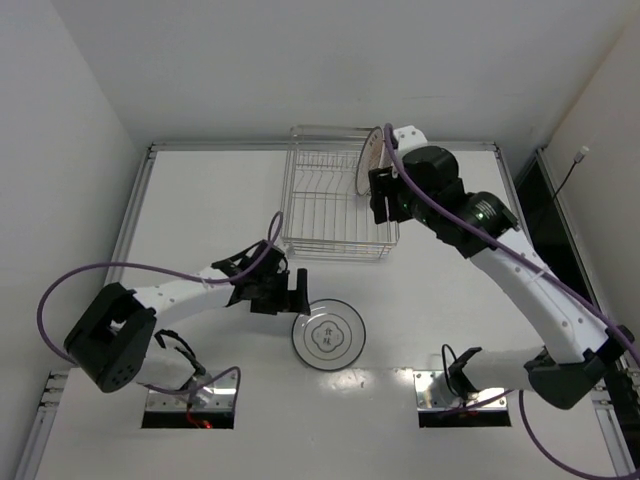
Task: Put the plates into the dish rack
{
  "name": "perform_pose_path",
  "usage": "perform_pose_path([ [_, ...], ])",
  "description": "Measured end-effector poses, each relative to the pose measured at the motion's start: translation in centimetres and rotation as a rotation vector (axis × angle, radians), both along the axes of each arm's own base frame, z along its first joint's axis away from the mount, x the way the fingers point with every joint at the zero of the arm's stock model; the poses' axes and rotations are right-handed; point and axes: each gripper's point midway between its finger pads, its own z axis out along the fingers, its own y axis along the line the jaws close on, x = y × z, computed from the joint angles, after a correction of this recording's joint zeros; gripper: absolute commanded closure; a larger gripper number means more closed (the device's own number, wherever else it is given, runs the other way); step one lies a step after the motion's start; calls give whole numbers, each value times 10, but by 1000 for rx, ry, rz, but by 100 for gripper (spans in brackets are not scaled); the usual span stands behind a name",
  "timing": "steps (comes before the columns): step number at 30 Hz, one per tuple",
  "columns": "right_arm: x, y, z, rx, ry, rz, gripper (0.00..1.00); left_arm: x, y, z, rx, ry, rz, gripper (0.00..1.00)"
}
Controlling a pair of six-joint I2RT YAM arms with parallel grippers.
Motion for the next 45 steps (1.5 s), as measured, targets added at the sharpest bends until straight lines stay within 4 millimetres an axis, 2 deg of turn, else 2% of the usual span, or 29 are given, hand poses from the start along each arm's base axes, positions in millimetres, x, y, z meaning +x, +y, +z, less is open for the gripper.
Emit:
perform_pose_path([
  [4,-1,-10,31,68,-103,-34,41,-7,-5,-16,-4,56,-56,10],
  [6,0,-10,43,95,-140,-40,41,-6,-12,-17,-41,73,-83,21],
  [7,1,-11,46,103,-150,-43,41,-6,-16,-17,-60,77,-97,31],
  [9,2,-11,47,107,-156,-47,41,-6,-23,-19,-97,89,-130,41],
  [11,4,-12,46,105,-154,-52,41,-8,-29,-21,-128,105,-161,59],
  [12,4,-13,46,105,-154,-54,41,-10,-31,-23,-138,116,-173,63],
  [16,7,-16,43,102,-154,-67,41,-15,-33,-29,-148,135,-207,84],
  [17,7,-17,42,99,-151,-70,41,-16,-32,-29,-148,138,-210,94],
  [18,7,-18,40,97,-148,-72,41,-17,-32,-30,-147,140,-212,99],
  [25,7,-21,37,88,-147,-85,40,-19,-33,-18,-174,121,-228,100],
  [28,5,-22,38,93,-149,-84,25,-19,-32,-2,-186,87,-225,100],
  [29,4,-22,38,97,-147,-84,16,-18,-32,6,-193,74,-220,100],
  [30,2,-22,38,103,-141,-77,0,-16,-32,14,-200,56,-212,100],
  [32,-3,-19,39,121,-130,-53,0,-11,-33,36,-214,13,-190,100],
  [34,-9,-15,39,144,-114,-17,0,1,-36,68,-237,-62,-166,100],
  [39,-28,2,40,209,-66,94,0,35,-49,182,-353,-316,-121,100],
  [42,-35,9,37,231,-32,129,0,43,-52,238,-420,-431,-109,100],
  [45,-40,9,34,241,-6,129,1,45,-53,269,-460,-487,-109,100],
])
